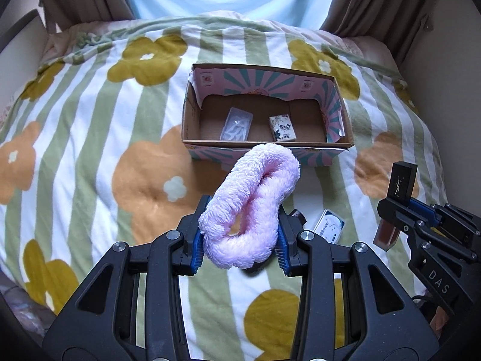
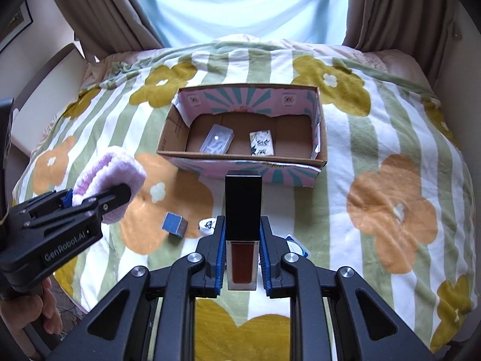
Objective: Organize objects
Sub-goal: 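Lower the scrunchie and lipstick into the cardboard box and open both tools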
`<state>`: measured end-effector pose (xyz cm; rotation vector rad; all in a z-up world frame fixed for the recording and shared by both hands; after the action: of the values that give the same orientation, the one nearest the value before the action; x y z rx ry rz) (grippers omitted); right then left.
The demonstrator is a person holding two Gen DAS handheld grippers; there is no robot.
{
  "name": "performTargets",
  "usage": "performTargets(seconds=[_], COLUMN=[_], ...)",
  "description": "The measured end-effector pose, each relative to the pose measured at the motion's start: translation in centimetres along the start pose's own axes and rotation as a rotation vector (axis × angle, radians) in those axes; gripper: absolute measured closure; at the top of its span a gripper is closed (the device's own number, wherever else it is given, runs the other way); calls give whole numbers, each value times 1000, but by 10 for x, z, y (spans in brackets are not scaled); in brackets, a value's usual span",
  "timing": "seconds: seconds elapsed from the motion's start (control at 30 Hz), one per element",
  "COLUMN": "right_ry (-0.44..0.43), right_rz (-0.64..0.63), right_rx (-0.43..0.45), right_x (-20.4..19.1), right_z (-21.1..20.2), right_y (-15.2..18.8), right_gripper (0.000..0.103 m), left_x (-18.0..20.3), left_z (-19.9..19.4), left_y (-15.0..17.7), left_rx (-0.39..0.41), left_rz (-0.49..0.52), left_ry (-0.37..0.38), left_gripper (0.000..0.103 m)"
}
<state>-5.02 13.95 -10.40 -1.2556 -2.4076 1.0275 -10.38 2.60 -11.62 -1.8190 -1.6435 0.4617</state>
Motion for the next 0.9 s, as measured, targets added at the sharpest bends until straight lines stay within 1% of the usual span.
performTargets(seconds=[0.13,0.3,0.6,0.7,0.9], right_ry=[20,32,44,46,54], right_rz=[14,26,51,61,70], right_rx=[6,17,24,28,43], right_x=[1,0,0,1,6], right_z=[-13,-21,-19,-13,7], right_y=[-10,-15,-29,-39,-70], right_gripper=[85,85,85,85,85], left_x=[4,2,-1,-5,-13], left_z=[-14,-23,-16,-11,9], left_y=[-6,-11,-26,-39,-76], left_rx=[-9,2,0,8,32], left_rz=[7,16,35,42,62], left_ry=[40,51,68,65,59], left_gripper=[68,68,68,68,68])
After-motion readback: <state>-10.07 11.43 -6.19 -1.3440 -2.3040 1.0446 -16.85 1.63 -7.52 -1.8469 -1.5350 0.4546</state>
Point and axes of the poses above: each gripper's, at about its wrist camera, not at the fingertips, and z roughly the way its jaws point, x to its right, y to its underside, the point moved 9 cm from there along z, roughly the way its jaws point, and after that the axes turned 14 degrees about x, right-handed, at the moved point
